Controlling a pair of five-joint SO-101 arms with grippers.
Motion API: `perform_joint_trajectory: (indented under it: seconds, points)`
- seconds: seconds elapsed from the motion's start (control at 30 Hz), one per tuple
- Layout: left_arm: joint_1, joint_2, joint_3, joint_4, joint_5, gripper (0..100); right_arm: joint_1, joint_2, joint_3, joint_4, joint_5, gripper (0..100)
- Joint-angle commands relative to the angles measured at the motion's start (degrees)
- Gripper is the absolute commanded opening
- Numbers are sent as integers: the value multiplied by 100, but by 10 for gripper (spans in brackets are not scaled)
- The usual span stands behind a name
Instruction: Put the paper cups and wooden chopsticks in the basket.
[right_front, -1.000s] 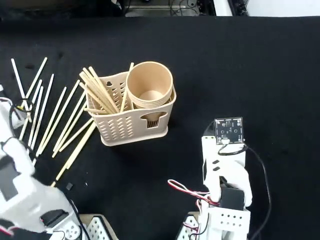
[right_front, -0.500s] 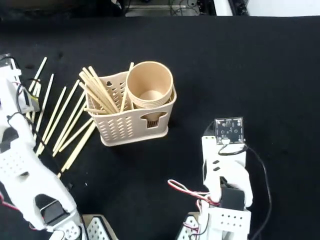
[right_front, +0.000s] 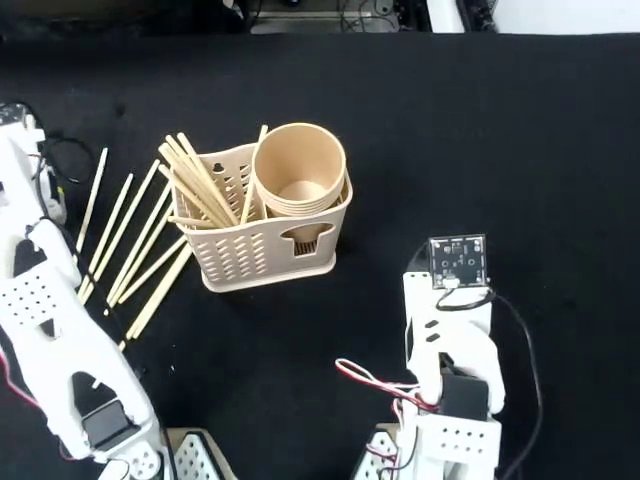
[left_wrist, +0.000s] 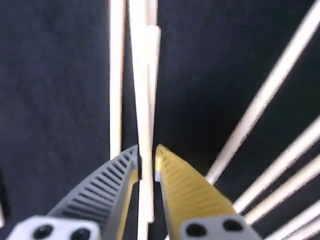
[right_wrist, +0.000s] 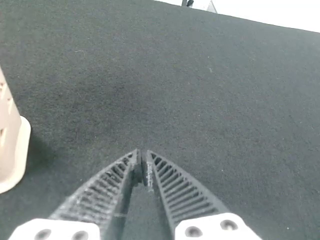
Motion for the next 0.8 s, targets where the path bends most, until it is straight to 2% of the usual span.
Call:
perform_joint_trajectory:
  seconds: [0.0, 0.23, 0.5, 0.77]
  points:
    - [4, -9, -716, 1002, -466, 29, -44, -374, -22, -62, 0, 21]
    - [-286, -26, -382, 1055, -475, 29, -44, -374, -22, -62, 0, 21]
    - [-453, -62, 778, 1055, -818, 29, -44, -374, -22, -62, 0, 21]
    - [-927, -334, 875, 1055, -1046, 29, -44, -374, -22, -62, 0, 21]
